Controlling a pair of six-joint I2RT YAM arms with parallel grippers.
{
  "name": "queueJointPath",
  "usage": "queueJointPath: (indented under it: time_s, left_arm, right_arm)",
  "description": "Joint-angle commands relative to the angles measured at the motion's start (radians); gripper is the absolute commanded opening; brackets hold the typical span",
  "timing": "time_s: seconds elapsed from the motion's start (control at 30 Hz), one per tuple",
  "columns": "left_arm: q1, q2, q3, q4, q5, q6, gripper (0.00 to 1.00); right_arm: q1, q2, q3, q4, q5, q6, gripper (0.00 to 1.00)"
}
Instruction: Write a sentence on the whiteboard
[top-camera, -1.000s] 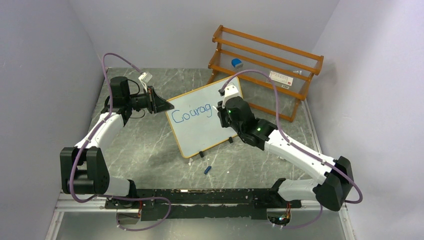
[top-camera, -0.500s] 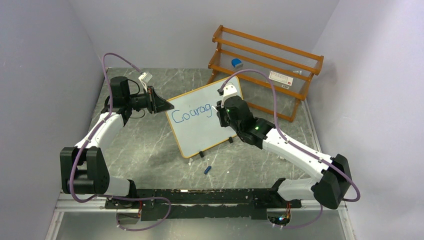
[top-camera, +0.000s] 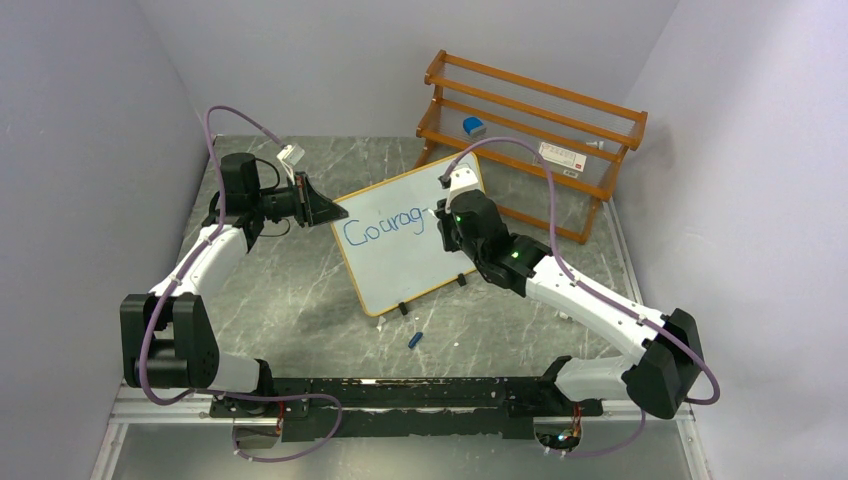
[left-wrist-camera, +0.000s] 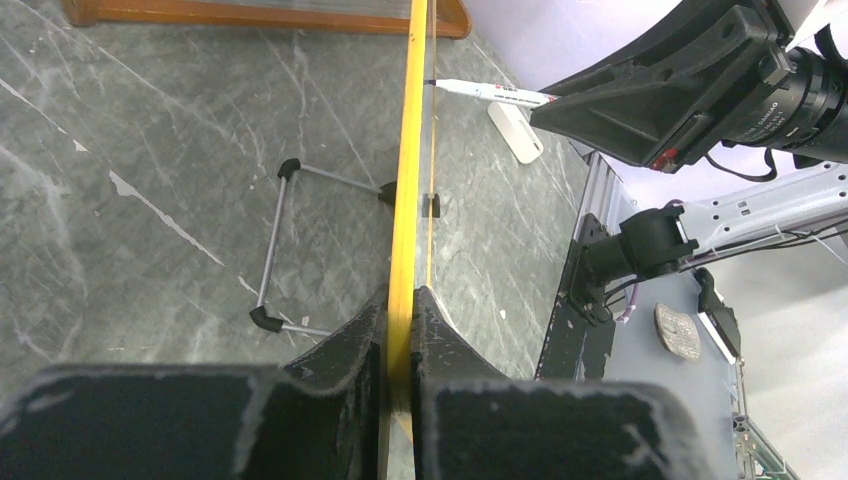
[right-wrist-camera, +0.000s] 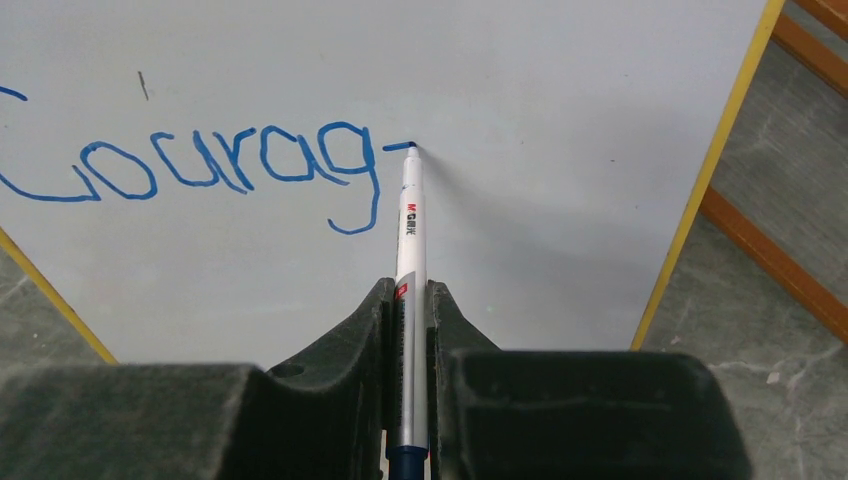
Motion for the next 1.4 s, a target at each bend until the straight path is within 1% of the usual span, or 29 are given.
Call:
queueJointPath:
  time_s: [0.0,0.4,0.63,1.1,1.37]
  left_arm:
    - [-0.028,0.027,-0.003,-0.061,-0.023,0.041,0.05]
    - [-0.029,0.026,-0.003,-0.058,-0.022,0.040,0.05]
    - [-0.028,0.024,-0.004,-0.057,-0.023,0.039,0.05]
    - [-0.028,0.024,-0.003,-0.060,-0.024,0.040,0.05]
    - [-0.028,0.026,-0.001,-0.062,-0.025,0.041,0.05]
  right_arm:
    - [-0.017,-0.006,0.009,0.001,0.037,-0.003,0.00]
    - [-0.017,-0.014,-0.002,0.060,0.030,-0.007,0.00]
    - [-0.019,-0.007,0.008,0.076,-0.008,-0.013,0.00]
    - [-0.017,-0.008,0.011,0.070,-0.067,-0.024,0.00]
    - [-0.016,-0.002,0.020,0.028,-0.075,-0.026,0.00]
